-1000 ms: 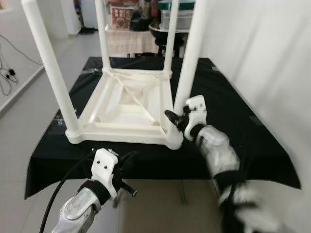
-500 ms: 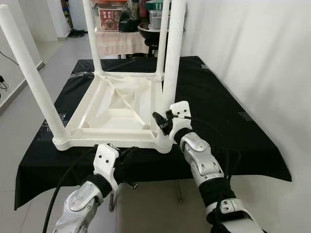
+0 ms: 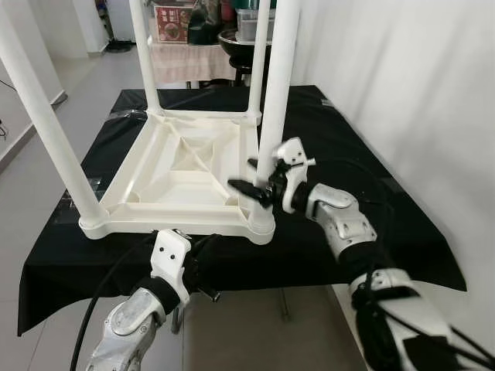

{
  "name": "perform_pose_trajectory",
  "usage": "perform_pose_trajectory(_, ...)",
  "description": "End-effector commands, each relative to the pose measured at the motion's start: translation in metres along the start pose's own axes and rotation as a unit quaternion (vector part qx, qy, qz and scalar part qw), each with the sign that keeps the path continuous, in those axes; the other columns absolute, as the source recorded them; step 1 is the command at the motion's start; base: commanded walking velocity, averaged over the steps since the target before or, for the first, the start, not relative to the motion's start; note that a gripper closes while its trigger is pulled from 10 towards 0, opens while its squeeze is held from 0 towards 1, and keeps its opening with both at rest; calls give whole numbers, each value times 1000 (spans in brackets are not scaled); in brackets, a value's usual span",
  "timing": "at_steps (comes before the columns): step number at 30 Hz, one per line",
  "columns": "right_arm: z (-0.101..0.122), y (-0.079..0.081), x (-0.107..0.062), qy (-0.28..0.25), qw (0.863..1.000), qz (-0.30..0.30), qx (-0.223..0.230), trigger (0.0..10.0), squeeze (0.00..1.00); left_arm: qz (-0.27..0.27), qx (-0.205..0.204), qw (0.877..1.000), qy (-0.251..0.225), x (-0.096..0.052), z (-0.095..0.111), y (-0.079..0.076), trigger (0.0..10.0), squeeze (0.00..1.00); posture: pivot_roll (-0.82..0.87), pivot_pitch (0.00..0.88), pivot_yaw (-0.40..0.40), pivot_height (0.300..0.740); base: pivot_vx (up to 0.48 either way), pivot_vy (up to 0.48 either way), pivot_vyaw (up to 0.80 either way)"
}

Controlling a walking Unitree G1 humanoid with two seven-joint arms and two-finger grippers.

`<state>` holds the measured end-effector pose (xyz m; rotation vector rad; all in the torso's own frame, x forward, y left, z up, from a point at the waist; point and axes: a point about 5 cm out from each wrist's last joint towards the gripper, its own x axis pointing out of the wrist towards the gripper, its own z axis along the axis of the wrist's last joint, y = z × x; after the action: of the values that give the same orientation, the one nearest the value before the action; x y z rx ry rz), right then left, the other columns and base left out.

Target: Building children table

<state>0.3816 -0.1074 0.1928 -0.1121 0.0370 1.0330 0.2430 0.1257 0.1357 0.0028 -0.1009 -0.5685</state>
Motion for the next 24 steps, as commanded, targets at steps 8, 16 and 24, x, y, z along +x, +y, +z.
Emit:
perform_pose_trajectory(8,-1,-6,-1,35,998,40,30,5176,0,-7,4,1000,9,-12,2,-8,10000,0,73,0,-57,740,0,0,0)
perform_pose_trajectory(16,-5,-13,-12,34,998,31,51,0,0,-8,-8,1000,10,-19,4,-10,10000,0,71,19,-46,740,0,0,0)
perform_pose_trajectory(24,-24,-26,-28,45,993,-104,44,0,0,-8,-13,1000,11,-20,6,-10,10000,0,46,29,-50,740,0,0,0)
